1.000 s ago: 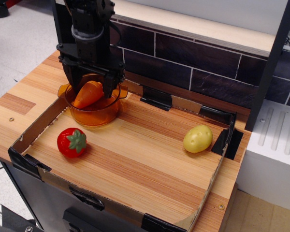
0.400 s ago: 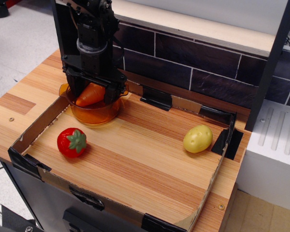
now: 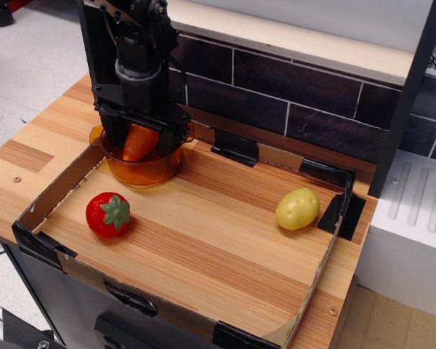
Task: Take carrot out of pot
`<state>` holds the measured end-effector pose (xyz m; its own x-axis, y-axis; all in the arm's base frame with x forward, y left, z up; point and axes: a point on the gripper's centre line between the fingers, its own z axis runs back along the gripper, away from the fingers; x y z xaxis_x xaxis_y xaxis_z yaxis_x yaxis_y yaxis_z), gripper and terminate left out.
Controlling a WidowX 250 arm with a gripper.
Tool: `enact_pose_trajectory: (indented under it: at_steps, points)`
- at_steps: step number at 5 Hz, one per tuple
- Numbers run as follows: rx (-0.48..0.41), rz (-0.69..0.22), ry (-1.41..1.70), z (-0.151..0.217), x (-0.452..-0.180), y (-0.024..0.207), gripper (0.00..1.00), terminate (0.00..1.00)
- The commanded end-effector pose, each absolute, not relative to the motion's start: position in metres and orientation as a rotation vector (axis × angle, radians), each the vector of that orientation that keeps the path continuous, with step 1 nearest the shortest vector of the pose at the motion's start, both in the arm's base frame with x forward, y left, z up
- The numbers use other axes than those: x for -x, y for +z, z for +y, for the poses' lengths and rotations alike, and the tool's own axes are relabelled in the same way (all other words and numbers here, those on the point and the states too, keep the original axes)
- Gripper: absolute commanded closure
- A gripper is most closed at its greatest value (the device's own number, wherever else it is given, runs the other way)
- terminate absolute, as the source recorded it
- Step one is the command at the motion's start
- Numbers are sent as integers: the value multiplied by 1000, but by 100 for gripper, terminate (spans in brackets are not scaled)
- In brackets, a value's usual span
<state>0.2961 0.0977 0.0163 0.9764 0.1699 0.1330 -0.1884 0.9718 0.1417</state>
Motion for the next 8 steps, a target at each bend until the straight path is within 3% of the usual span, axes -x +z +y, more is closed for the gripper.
enact_pose_trajectory:
  at_steps: [1, 2, 3, 4, 6, 8]
  points:
    - [-153, -166, 215, 107, -302, 28, 100, 0]
    - [-156, -230, 230, 106, -304, 52, 100, 0]
    - [-193, -333, 263, 98, -305, 90, 100, 0]
    - [-175, -351, 301, 84, -303, 116, 100, 0]
    - [-123, -214, 167, 25, -271, 96, 100, 0]
    - [-161, -173, 127, 4, -264, 60, 100, 0]
